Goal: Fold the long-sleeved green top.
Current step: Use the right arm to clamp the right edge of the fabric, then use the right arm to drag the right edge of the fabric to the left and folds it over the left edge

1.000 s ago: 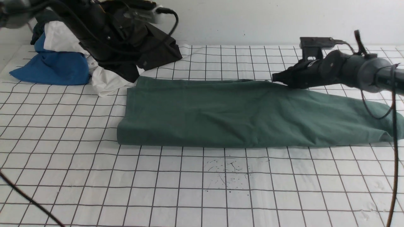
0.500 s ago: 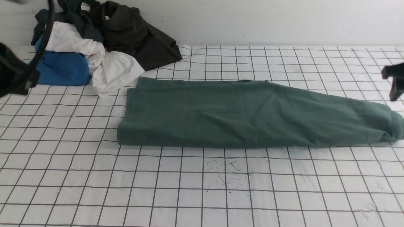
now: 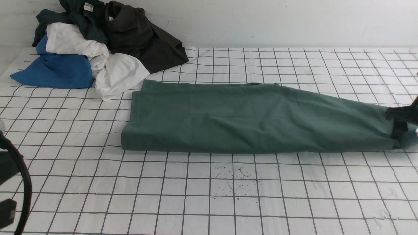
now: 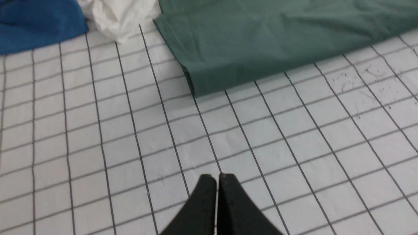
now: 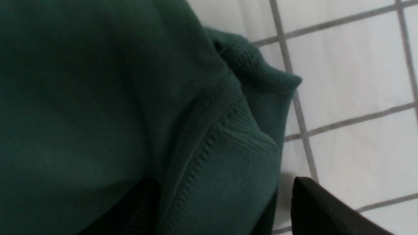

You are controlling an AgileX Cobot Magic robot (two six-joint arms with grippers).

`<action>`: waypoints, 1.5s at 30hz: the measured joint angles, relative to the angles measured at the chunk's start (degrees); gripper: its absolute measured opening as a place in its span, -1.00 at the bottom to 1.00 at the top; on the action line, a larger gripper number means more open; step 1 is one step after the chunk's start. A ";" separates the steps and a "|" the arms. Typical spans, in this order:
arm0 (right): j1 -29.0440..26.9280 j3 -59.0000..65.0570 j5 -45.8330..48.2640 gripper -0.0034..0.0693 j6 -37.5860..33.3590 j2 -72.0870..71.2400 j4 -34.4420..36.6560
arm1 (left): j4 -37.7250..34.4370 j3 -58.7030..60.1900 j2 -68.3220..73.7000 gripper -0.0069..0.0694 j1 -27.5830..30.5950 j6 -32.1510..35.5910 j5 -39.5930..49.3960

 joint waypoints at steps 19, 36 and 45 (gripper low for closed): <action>0.60 0.21 -2.58 -0.89 2.79 -15.06 -14.58 | 0.31 4.44 0.91 -0.84 0.00 0.72 -8.25; 42.34 0.21 -26.09 -0.89 -10.93 -11.84 21.78 | -4.28 4.50 9.19 -0.84 0.04 0.72 -12.12; 49.49 0.27 -41.86 -0.65 -13.99 -3.06 27.07 | -4.28 4.50 12.23 -0.84 0.04 0.72 -12.05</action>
